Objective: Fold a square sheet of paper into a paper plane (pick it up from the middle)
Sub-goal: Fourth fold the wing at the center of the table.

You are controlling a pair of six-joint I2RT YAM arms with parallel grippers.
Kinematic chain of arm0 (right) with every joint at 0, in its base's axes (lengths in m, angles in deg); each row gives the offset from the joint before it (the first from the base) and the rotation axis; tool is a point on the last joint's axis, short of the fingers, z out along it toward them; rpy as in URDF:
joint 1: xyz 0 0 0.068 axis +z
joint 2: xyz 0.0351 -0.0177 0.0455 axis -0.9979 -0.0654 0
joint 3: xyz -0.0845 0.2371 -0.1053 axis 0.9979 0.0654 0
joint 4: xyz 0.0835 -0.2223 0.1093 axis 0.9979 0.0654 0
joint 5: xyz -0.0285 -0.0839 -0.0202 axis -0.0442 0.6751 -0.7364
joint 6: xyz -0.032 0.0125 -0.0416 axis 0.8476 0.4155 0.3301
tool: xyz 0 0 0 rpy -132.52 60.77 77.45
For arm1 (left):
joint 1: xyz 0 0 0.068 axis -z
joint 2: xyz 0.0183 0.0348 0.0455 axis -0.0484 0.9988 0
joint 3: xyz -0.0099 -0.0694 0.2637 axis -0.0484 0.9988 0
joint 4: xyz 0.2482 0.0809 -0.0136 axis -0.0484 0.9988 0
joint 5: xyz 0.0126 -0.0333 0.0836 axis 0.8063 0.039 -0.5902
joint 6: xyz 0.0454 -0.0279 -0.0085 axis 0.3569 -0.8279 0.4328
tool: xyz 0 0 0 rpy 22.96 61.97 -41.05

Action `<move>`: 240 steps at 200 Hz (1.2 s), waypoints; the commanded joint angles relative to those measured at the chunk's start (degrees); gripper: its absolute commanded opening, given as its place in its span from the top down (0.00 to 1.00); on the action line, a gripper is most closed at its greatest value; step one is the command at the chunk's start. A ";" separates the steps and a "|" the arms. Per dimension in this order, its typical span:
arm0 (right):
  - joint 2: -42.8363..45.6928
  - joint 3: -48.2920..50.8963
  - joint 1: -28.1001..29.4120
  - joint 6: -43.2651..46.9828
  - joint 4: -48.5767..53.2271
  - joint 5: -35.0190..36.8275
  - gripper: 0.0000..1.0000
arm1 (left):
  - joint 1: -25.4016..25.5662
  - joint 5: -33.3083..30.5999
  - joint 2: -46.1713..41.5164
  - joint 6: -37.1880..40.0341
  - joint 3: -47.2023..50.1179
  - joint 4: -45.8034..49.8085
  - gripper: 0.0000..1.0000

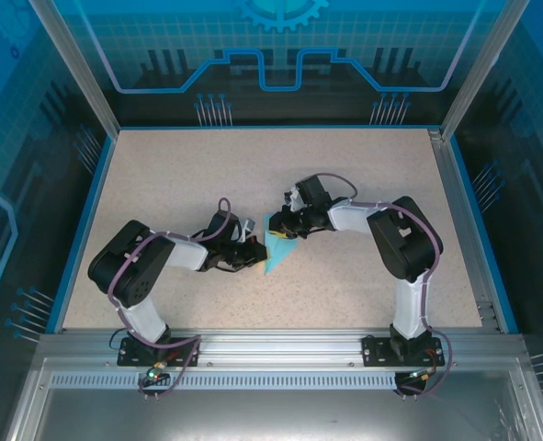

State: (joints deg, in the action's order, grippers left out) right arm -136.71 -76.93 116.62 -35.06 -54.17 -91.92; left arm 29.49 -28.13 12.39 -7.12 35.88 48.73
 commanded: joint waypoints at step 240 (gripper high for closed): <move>-4.89 -3.61 0.03 0.48 4.49 4.21 0.81 | -0.36 1.55 2.18 1.35 -0.79 4.09 1.00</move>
State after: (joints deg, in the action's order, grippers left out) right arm -140.11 -79.60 116.69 -35.08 -51.94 -89.01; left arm 29.32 -27.65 12.70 -7.12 35.47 49.41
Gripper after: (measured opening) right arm 0.196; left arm 0.049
